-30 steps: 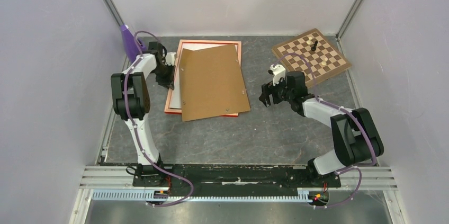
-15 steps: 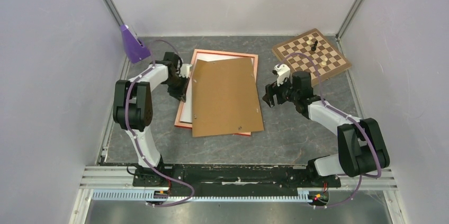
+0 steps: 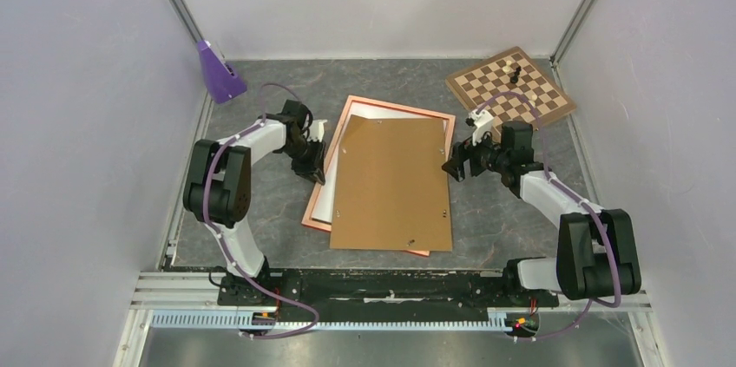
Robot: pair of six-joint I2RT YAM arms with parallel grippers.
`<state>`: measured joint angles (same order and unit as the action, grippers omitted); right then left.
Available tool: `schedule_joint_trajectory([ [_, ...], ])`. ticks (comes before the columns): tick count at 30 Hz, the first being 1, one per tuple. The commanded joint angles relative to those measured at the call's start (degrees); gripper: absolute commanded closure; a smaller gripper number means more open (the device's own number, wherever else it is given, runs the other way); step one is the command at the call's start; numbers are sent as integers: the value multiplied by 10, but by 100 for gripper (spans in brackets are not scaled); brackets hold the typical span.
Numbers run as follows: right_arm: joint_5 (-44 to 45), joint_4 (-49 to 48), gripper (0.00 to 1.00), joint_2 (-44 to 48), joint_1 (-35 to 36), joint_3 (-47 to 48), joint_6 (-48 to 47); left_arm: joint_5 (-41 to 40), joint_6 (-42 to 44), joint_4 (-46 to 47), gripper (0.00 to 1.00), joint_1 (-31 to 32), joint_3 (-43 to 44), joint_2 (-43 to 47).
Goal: Put the photo into the frame
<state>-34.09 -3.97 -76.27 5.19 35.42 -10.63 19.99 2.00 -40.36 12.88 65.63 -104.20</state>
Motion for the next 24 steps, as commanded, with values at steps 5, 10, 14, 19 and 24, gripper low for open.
schedule_joint_trajectory([
  [5,-78,39,19,9,-35,-14,-55,95,-150,64,98,36,-43,17],
  [10,-88,54,19,-4,-48,-18,-62,99,-172,101,77,52,-76,50],
  [14,-84,54,19,-8,-48,-24,-66,80,-165,103,51,52,-72,87],
  [19,-69,55,19,-12,-65,-25,-74,54,-144,111,28,52,-46,133],
  [24,-56,71,19,-19,-70,-22,-82,39,-111,119,22,52,22,108],
])
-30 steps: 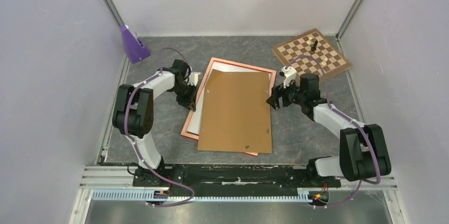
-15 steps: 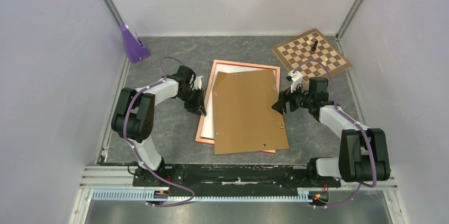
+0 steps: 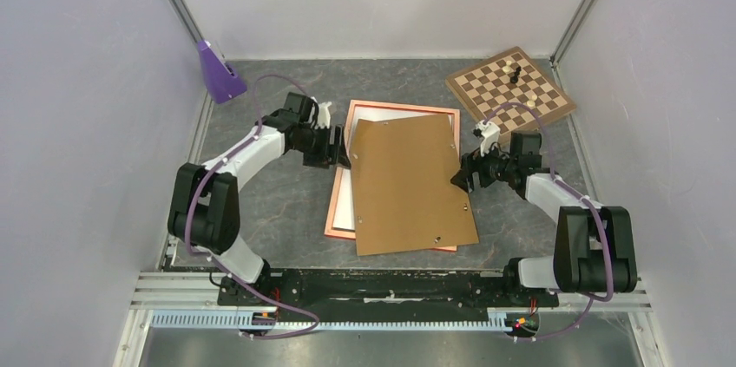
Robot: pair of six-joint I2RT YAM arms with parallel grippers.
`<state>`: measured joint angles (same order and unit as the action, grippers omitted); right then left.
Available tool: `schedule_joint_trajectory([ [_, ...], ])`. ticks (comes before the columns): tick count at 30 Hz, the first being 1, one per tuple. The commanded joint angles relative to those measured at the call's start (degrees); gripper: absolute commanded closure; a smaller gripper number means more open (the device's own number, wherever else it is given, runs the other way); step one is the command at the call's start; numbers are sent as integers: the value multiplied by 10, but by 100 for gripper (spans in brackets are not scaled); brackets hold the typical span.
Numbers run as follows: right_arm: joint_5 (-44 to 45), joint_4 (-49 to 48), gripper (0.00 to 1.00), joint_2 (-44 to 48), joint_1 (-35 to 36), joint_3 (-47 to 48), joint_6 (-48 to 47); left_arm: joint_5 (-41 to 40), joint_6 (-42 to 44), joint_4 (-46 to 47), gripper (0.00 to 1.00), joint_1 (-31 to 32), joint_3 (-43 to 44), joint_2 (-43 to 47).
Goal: Put the photo into the frame
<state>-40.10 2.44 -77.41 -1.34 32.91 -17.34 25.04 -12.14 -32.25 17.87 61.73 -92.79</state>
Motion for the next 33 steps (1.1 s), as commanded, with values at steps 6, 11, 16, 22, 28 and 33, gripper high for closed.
schedule_joint_trajectory([
  [6,-12,11,19,-35,-8,6,-8,22,63,51,22,2,169,-113],
  [11,-43,12,19,-68,-13,6,3,66,65,70,23,1,238,-201],
  [16,-80,24,28,-93,-27,7,1,65,79,82,25,1,285,-255],
  [22,-134,50,48,-116,-53,16,-19,61,105,77,28,0,323,-291],
  [28,-156,74,67,-124,-70,22,-39,94,113,76,36,1,339,-312],
  [33,-160,83,76,-120,-80,23,-49,113,114,76,44,0,339,-322],
])
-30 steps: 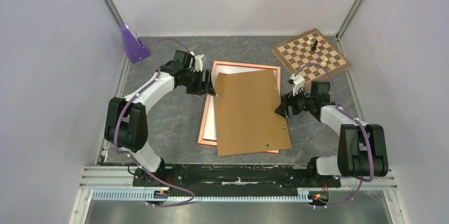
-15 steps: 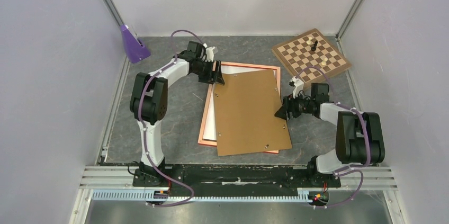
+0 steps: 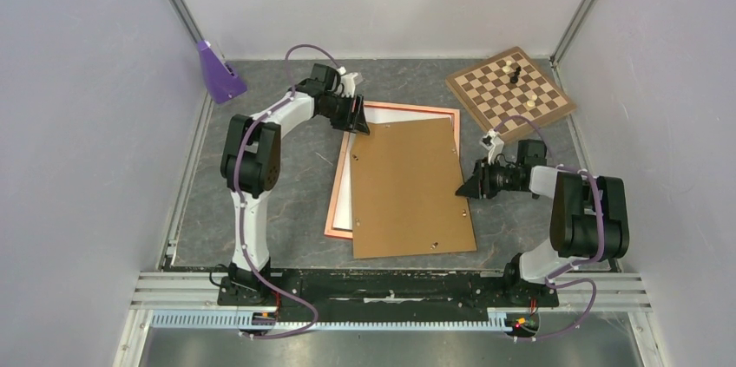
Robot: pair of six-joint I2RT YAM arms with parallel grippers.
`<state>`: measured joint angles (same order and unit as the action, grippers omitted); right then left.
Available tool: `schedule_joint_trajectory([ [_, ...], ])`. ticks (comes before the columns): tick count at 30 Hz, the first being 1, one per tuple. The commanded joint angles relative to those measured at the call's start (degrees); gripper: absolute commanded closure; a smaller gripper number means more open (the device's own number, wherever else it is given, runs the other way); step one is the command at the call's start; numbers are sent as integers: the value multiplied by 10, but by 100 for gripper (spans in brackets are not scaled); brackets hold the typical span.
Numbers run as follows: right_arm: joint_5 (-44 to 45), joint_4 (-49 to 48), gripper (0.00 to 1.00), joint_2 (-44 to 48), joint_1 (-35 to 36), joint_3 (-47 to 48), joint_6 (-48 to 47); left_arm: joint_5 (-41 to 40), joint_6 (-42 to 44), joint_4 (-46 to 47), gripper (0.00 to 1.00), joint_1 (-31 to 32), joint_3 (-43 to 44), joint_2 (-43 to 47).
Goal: Put the photo into the frame
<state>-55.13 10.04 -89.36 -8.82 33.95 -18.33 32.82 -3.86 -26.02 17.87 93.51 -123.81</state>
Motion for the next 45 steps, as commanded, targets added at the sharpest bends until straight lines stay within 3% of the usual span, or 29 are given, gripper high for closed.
schedule_joint_trajectory([
  [1,-10,10,77,-1,-5,14,-42,40,31,13,46,-1,22,-14],
  [10,-15,41,89,-3,-19,23,-79,91,13,28,57,-17,11,-21],
  [23,-40,93,96,-17,-41,36,-177,152,17,20,72,-29,12,-23],
  [45,22,93,99,-29,-59,27,-202,-41,3,-7,68,-29,48,-54],
])
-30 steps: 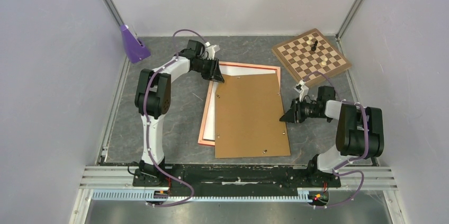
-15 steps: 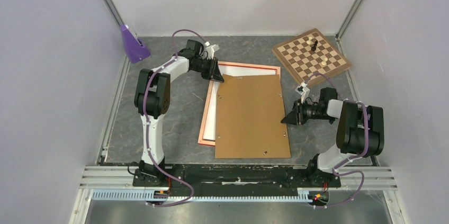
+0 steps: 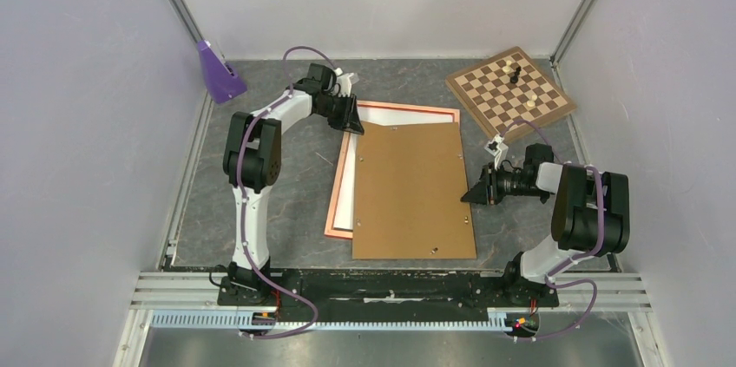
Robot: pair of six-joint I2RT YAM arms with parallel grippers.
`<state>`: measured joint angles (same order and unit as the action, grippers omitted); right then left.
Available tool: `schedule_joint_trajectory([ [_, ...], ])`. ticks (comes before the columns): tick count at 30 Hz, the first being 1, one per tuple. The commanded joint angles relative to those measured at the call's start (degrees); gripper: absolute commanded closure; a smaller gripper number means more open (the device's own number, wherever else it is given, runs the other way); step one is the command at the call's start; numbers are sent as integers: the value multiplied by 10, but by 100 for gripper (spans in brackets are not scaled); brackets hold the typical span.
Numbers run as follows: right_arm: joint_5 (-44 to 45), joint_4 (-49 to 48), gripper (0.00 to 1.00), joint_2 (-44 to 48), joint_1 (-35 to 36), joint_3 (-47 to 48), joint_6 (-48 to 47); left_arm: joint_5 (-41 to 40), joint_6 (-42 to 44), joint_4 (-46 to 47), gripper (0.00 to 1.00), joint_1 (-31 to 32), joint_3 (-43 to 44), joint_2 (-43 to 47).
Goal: Put the photo into the frame
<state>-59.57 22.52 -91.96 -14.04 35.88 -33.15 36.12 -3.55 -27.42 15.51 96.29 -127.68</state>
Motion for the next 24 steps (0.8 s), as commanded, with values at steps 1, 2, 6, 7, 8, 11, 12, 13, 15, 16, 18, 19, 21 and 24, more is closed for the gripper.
schedule_joint_trajectory([
  [1,67,-33,99,-4,-7,7,-51,-80,1,4,67,-6,21,-17],
  [2,69,-34,99,-4,-6,7,-50,-88,1,1,66,-6,24,-19],
  [6,74,-38,99,-3,-9,6,-45,-115,0,-15,60,-6,30,-16],
  [7,74,-39,99,-3,-10,6,-44,-124,-1,-18,57,-5,31,-14],
  [8,74,-40,99,-2,-10,5,-43,-133,-1,-20,54,-4,32,-12],
  [11,75,-41,99,-1,-12,4,-41,-160,5,-26,50,-2,35,-6],
  [12,76,-41,99,0,-12,4,-41,-168,6,-28,49,0,37,-6],
  [13,76,-42,99,1,-12,3,-41,-174,8,-31,49,1,38,-5],
  [15,77,-43,99,0,-13,3,-39,-194,12,-36,48,5,42,-5],
  [16,77,-43,99,1,-13,3,-39,-203,16,-39,48,9,45,-6],
  [18,79,-45,99,2,-13,3,-37,-219,21,-47,48,14,49,-7],
  [19,81,-46,99,3,-13,2,-36,-229,24,-49,48,17,50,-7],
  [21,85,-48,99,3,-13,2,-34,-251,31,-53,48,24,51,-6],
  [24,96,-53,100,3,-13,2,-27,-282,35,-63,48,33,56,-8],
])
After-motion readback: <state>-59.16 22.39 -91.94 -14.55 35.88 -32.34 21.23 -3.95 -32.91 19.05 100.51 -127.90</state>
